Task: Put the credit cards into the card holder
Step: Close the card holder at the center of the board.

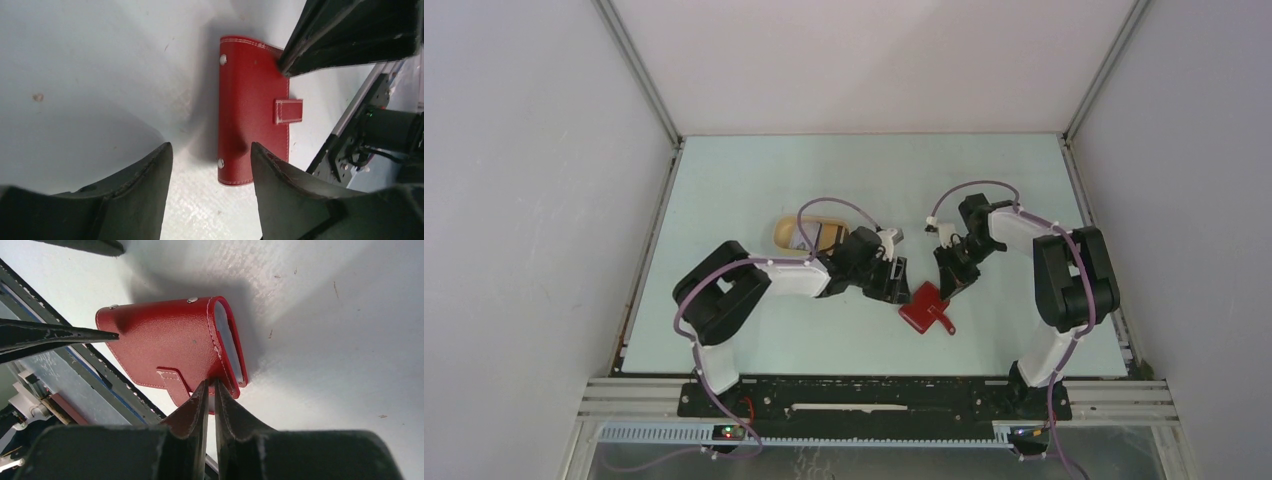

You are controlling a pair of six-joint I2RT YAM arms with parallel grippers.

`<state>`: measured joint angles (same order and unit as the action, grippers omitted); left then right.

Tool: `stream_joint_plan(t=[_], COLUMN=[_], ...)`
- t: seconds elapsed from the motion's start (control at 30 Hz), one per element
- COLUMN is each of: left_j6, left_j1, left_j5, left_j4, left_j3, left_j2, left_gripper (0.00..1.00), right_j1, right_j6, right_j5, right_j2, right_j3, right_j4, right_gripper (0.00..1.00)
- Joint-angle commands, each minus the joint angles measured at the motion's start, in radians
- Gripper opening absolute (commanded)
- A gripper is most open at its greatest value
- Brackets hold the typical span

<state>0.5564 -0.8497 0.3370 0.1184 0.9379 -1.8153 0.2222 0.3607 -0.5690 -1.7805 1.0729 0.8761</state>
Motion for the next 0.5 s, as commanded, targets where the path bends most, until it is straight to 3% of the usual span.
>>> stream_joint_plan(t=[0.0, 0.47], left_j6=[0.057, 0.144], left_j1=[-0.002, -0.027], left_j5=[0.054, 0.202], left_j4=[0.004, 0.066], left_j3=[0.039, 0.07], left_j2=[-0.05, -0.175], left_gripper=[0.64, 0.6], right_j1=[0.002, 0.008], right_j6=[0.008, 0.013], right_j5=[0.123, 0.131], right_j2=[-0.03, -0.036], right_j3=[0.006, 0.006], right_j4=[0.009, 0.009], right_gripper=[0.17, 0.17])
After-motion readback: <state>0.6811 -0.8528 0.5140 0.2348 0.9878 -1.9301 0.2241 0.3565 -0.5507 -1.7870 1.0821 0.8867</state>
